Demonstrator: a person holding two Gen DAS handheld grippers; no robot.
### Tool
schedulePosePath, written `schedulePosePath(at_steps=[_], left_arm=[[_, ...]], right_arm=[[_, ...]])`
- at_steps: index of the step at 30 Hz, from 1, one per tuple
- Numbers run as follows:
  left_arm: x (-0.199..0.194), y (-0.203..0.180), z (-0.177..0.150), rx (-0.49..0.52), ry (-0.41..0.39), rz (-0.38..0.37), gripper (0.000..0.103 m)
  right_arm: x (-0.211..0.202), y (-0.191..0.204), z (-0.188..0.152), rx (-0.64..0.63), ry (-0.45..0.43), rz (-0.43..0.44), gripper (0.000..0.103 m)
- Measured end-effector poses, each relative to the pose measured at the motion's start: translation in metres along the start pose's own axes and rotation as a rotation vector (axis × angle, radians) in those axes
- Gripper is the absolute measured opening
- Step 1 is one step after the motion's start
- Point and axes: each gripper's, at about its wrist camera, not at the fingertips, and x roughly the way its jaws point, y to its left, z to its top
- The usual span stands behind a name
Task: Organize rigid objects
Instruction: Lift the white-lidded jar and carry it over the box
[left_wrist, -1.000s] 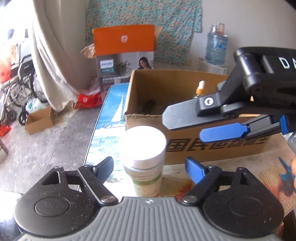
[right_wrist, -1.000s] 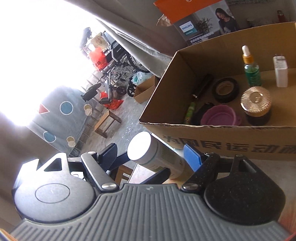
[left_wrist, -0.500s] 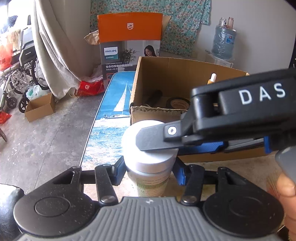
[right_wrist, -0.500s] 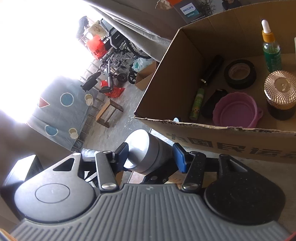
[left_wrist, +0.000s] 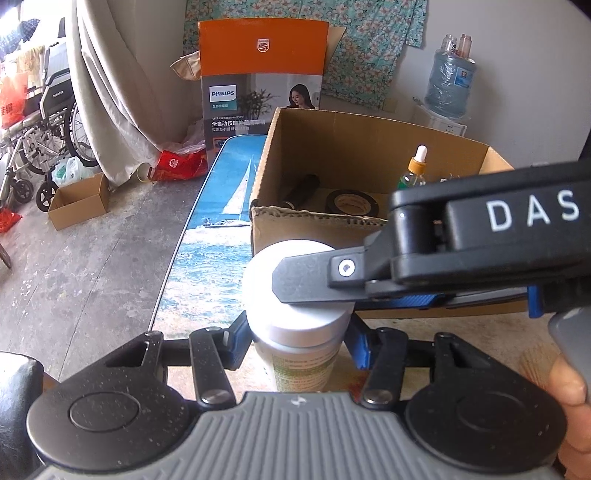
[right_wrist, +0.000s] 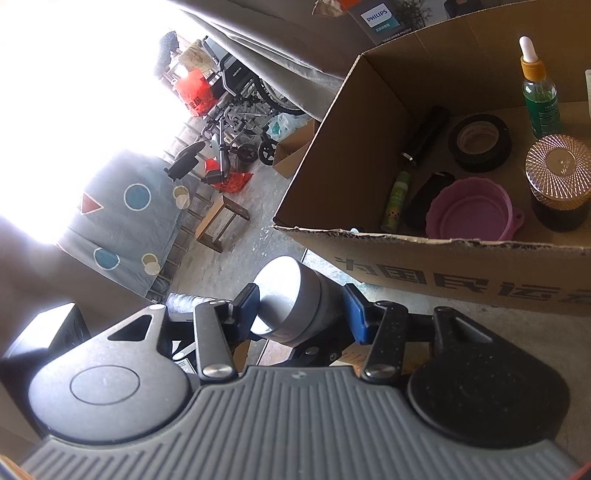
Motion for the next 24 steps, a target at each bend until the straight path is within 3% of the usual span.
schedulePosePath(at_steps=[24], left_arm=[[-0.053,-0.019,-0.006,0.038,-0.091,0.016,0.054]], right_arm=[[-0.044,0.018,-0.014,-0.058,-0.072,0.024,0.049]])
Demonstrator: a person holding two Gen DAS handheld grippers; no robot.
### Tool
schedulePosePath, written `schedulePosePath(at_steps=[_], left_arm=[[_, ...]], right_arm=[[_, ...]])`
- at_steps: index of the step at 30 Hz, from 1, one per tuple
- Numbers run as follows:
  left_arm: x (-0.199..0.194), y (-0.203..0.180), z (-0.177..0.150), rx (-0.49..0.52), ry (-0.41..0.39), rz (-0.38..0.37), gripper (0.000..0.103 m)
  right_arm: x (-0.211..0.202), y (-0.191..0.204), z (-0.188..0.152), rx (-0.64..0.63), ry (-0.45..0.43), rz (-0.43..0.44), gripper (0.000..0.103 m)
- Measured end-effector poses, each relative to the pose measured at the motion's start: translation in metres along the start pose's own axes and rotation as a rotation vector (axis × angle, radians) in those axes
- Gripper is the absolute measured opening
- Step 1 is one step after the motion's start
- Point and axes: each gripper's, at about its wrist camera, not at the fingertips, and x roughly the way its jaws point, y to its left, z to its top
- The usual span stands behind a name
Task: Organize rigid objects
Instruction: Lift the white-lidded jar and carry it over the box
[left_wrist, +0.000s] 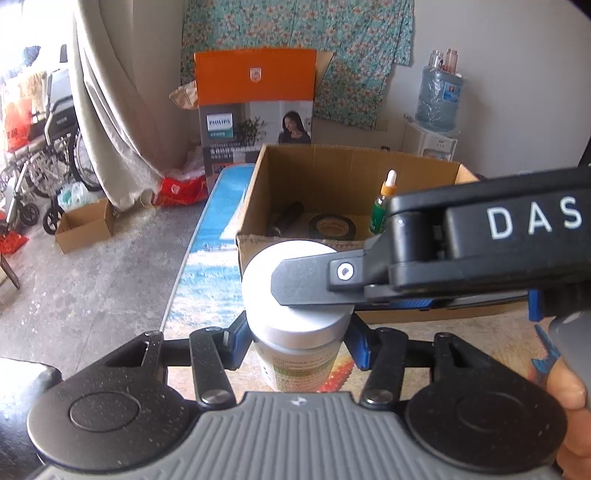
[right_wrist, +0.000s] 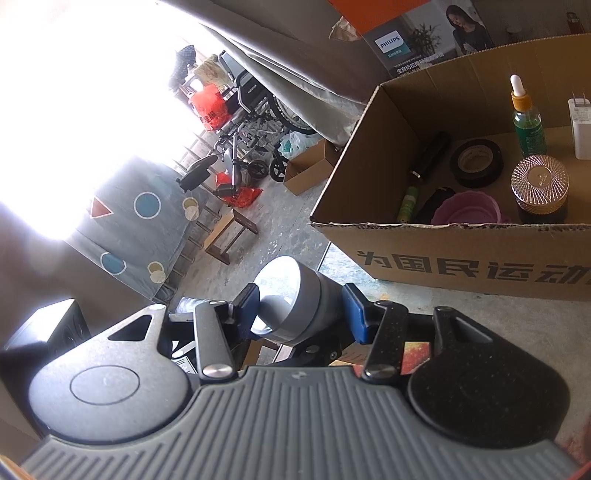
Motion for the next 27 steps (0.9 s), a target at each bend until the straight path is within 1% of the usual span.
schedulePosePath(at_steps=[4,8,12,16,18,21,24,27], left_arm=[[-0.028,-0.002,0.014,0.030,-0.072,0.018,0.054],[-0.053,-0.010,0.043,0.064,-0.159,0.005,0.054],[-0.062,-0.025,0.078,0.093,-0.227,-0.056,0.054],[-0.055,-0.049,0.106,0.112,-0.259,-0.161,0.054],[-0.044,-0.065,0.117,0.126,-0.257,-0.208,0.054],[-0.021,-0.088,0.127,0.137,-0.218,-0.275,0.054],[0.016,-0.105,0.128,0.129,-0.126,-0.333,0.054],[0.052,-0.118,0.123,0.129,-0.037,-0.364,0.054]], right_arm=[[-0.022,0.025,0.002,-0.051,-0.041,0.020,0.049],[-0.052,0.054,0.015,-0.127,-0.121,0.022,0.049],[-0.088,0.071,0.041,-0.183,-0.206,-0.006,0.049],[-0.126,0.067,0.069,-0.209,-0.276,-0.068,0.049],[-0.141,0.058,0.081,-0.213,-0.299,-0.113,0.049],[-0.157,0.033,0.095,-0.187,-0.310,-0.169,0.049],[-0.162,-0.007,0.103,-0.115,-0.291,-0.206,0.049],[-0.159,-0.048,0.100,-0.036,-0.260,-0.228,0.049]])
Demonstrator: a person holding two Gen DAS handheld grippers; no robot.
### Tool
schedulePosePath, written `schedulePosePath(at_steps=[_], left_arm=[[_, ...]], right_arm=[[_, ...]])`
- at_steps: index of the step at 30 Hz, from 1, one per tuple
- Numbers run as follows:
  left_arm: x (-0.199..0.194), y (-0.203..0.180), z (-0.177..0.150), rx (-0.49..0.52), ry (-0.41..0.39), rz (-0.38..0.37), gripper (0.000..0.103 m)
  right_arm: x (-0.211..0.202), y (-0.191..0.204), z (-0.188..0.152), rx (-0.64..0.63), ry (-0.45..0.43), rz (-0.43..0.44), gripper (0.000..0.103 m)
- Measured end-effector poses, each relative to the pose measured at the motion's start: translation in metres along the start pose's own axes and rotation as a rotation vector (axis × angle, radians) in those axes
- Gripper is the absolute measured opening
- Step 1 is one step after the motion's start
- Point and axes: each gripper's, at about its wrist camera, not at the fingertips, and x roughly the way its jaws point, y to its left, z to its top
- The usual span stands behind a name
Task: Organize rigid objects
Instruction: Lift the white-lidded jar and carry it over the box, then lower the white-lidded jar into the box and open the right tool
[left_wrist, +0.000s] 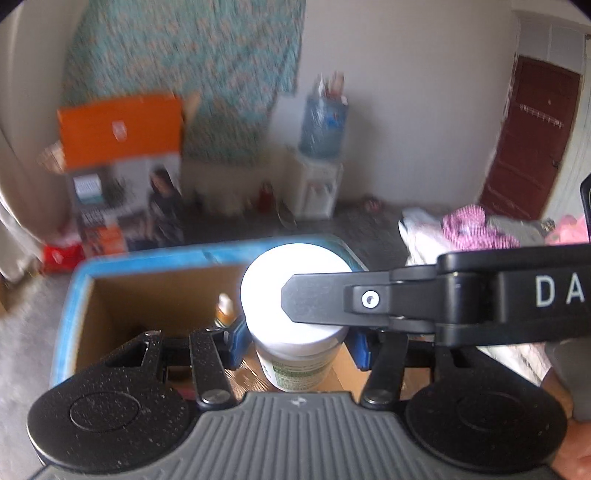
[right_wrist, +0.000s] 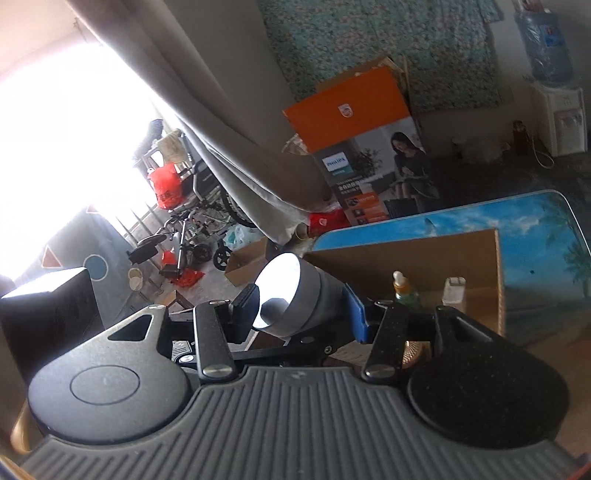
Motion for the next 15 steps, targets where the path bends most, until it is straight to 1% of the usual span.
schedulePosePath(at_steps=[3,7,11,15], left_arm=[[0.033,0.003,-0.010,-0.018,0.079,-0.020,0.054],[0.068,0.008,-0.018,-0.037,0.155,-0.033,0.054],[0.088,0.009,-0.024,-0.048,0.202,-0.039,0.054],[0.102,0.005,-0.027,-0.046,0.217,-0.040,0.054]], right_arm=[[0.013,-0.033,-0.014,0.058,0.043,-0.022,0.049],[0.028,-0.064,-0.030,0.094,0.092,-0.051,0.049],[0.046,-0.076,-0.035,0.099,0.128,-0.073,0.050],[0.057,-0.076,-0.034,0.045,0.140,-0.113,0.050]])
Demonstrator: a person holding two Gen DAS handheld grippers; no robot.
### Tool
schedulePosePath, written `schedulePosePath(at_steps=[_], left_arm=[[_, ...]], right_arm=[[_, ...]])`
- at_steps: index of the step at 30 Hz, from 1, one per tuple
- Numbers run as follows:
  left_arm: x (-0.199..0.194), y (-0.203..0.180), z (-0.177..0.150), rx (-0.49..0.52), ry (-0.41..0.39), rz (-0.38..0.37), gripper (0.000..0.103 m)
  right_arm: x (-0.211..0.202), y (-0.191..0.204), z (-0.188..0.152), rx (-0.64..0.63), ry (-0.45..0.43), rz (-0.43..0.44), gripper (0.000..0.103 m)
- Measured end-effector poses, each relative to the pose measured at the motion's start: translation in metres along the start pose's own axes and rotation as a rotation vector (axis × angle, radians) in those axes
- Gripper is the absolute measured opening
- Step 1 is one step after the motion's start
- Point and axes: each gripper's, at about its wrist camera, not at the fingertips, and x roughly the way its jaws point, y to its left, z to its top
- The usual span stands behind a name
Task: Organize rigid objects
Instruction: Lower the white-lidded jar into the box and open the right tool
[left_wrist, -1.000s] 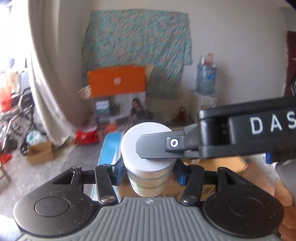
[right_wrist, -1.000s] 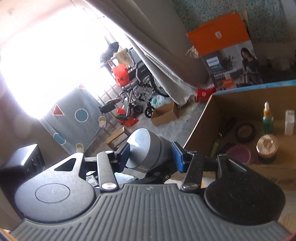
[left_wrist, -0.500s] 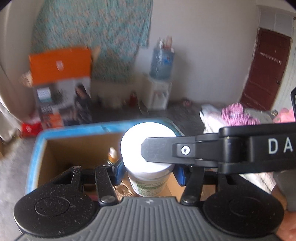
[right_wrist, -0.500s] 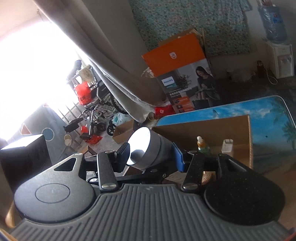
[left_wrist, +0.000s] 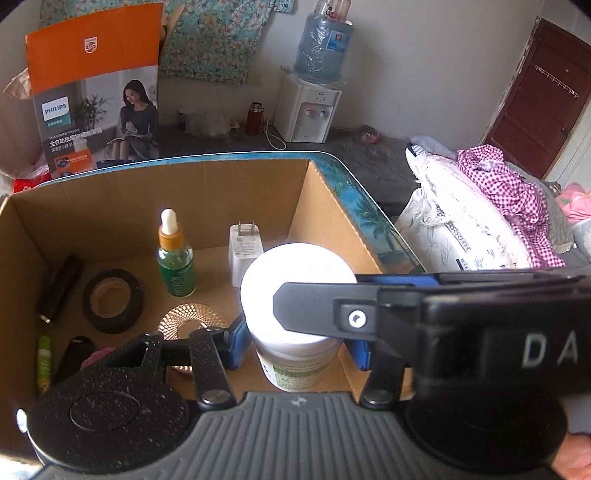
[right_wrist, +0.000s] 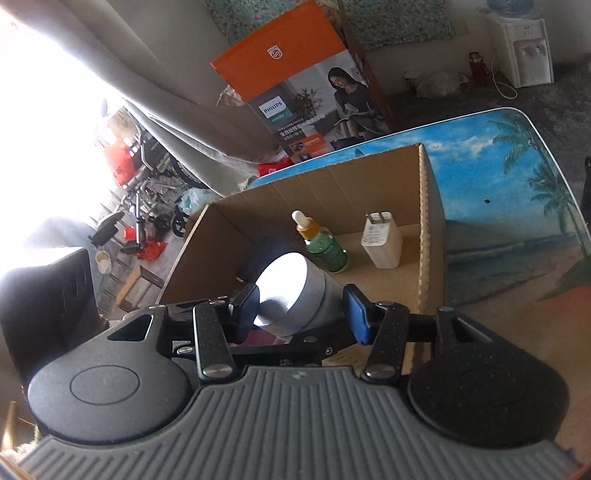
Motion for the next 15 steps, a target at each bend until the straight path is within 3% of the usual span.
schedulePosePath(at_steps=[7,15], left_arm=[[0.014,-0.010,-0.001,0.009,0.008,-0.008,0.054],[0.011,-0.008,0.002,0.000,-0.017,-0.004,0.067]], right_arm=[[0.010,0.004,0.010,-0.065,-0.012,-0.061,0.050],[0.007,-0.002,0.007,-0.062,-0.029,-0.068,0.051]])
